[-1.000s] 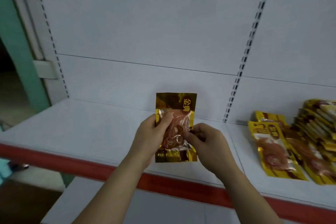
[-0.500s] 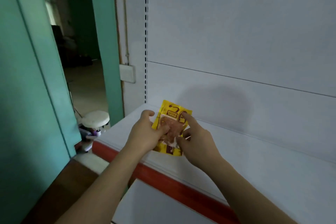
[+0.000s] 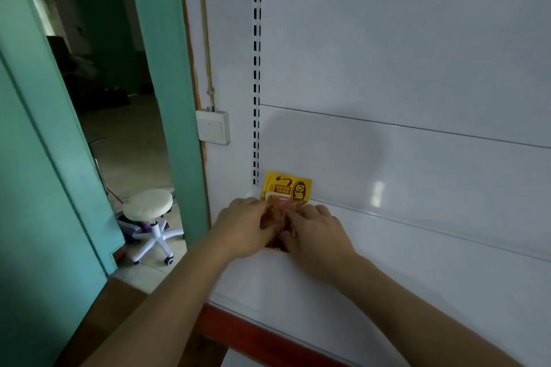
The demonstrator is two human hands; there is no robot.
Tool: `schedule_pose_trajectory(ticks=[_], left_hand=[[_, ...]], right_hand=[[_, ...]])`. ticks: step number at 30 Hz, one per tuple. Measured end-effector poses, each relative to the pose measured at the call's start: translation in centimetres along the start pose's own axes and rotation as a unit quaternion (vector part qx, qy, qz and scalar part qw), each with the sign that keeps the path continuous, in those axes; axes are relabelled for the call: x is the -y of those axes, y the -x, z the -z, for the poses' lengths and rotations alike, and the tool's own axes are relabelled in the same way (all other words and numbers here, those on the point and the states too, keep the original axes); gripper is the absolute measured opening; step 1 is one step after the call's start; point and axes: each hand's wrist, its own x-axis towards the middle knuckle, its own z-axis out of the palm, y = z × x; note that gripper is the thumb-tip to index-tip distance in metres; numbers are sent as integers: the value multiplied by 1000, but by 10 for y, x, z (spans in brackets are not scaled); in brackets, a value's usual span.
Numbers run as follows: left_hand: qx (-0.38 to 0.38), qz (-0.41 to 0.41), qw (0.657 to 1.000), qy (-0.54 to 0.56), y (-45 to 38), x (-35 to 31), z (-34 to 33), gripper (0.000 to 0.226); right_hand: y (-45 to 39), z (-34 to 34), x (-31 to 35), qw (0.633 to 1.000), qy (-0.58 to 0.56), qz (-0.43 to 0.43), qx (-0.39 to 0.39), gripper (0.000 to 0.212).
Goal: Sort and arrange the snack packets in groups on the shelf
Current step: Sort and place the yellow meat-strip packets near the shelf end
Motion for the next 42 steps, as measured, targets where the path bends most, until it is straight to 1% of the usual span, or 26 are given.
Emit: schedule_pose_trajectory(ticks=[2, 4, 7, 9, 10, 12, 14, 15, 18, 19, 21, 23, 25, 28, 31, 35, 37, 42], left_hand=[[-3, -18, 999, -28, -6, 8, -3, 45], [-14, -36, 998, -43, -9, 16, -7, 45], [-18, -42, 998, -35, -15, 24, -11, 49], [2, -41, 999, -24, -15, 25, -11, 54], [13, -40, 999, -21, -14, 24, -11, 57], [18, -36, 999, -21, -12, 22, -7, 62], [-10, -40, 999, -29, -12, 16, -2, 65], [-28, -46, 998, -33, -11, 10, 1, 65], [-79, -83, 993, -43, -7, -18, 5, 61], [-88, -101, 990, -38, -5, -31, 6, 61], [-85, -130, 988, -22, 1, -61, 5, 62], [-83, -156, 984, -16, 7, -96, 0, 64], [-89, -189, 978, -16, 15, -137, -7, 65], [-75, -224, 972, -7, 28, -202, -25, 64], [-60, -246, 967, -5, 40, -268, -49, 66], [-34, -272, 962, 14, 59, -361, -80, 66], [-18, -291, 956, 22, 68, -411, -97, 66], [53, -304, 950, 47, 77, -493, -128, 55]], right_hand=[[-4, -2, 6, 1000, 9, -21, -3, 48], [-6, -5, 12, 999, 8, -41, -7, 51], [-8, -9, 18, 998, 9, -63, -4, 57], [-7, -10, 20, 997, 10, -72, 0, 70], [-5, -11, 20, 997, 7, -77, 1, 73], [0, -9, 18, 995, 0, -96, 8, 67], [9, -2, 13, 995, 2, -104, 11, 65], [15, 2, 10, 994, 10, -108, 10, 68], [37, 15, -6, 991, 38, -124, -18, 89], [46, 19, -14, 990, 41, -135, -30, 89], [65, 25, -34, 984, 45, -164, -48, 75], [90, 33, -56, 978, 54, -192, -64, 69], [119, 43, -81, 970, 63, -223, -75, 68], [166, 58, -125, 958, 76, -264, -83, 69], [216, 70, -172, 950, 76, -291, -89, 70], [282, 87, -242, 939, 84, -319, -99, 78], [316, 97, -282, 927, 79, -351, -102, 72], [374, 111, -350, 891, 75, -437, -103, 68]])
